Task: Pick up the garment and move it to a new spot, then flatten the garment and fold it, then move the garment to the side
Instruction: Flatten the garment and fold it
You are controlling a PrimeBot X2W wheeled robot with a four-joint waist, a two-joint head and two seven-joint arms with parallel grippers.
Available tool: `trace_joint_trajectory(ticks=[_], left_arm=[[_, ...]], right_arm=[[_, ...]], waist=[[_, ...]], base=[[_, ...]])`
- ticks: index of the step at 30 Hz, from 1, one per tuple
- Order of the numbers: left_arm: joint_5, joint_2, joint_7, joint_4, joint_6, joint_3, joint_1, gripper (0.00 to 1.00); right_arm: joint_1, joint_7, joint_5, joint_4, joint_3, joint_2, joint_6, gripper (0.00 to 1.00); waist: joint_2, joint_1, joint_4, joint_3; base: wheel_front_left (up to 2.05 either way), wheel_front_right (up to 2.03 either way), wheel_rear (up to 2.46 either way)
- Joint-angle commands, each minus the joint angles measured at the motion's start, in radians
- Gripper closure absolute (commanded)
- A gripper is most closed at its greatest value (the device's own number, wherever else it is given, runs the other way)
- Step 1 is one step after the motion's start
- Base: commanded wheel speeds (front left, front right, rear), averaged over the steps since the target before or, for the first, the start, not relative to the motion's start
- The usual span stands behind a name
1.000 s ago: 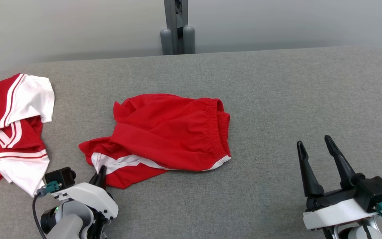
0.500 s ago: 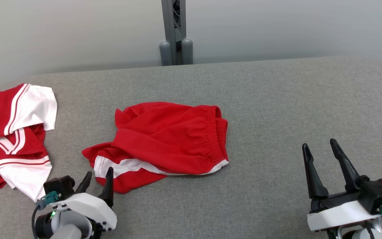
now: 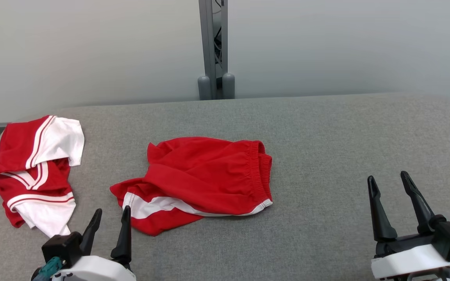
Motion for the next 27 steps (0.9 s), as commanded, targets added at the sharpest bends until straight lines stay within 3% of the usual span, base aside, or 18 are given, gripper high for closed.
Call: trace_joint_trajectory(ticks=[1,12,27], left_arm=[[0.020,-0.001,-0.005,-0.025,0.007,0.021,0.019,0.00],[0.148,-0.048,-0.005,-0.127,-0.011,0.159,0.169,0.00],[0.209,-0.091,-0.005,-0.089,-0.057,0.216,0.180,0.00]], right_arm=[[0.013,-0.002,-0.008,-0.007,-0.004,-0.006,0.000,0.00],[0.071,-0.002,0.013,-0.024,-0.017,-0.006,0.000,0.00],[0.067,-0.002,0.040,0.009,-0.013,-0.006,0.000,0.00]], waist=[[-0.0001,0.0000,-0.001,-0.008],[-0.0001,0.0000,-0.027,-0.041],[-0.0001,0.0000,-0.032,-0.045]], base=[[0.00,0.00,0.00],[0.00,0.00,0.00],[0.00,0.00,0.00]])
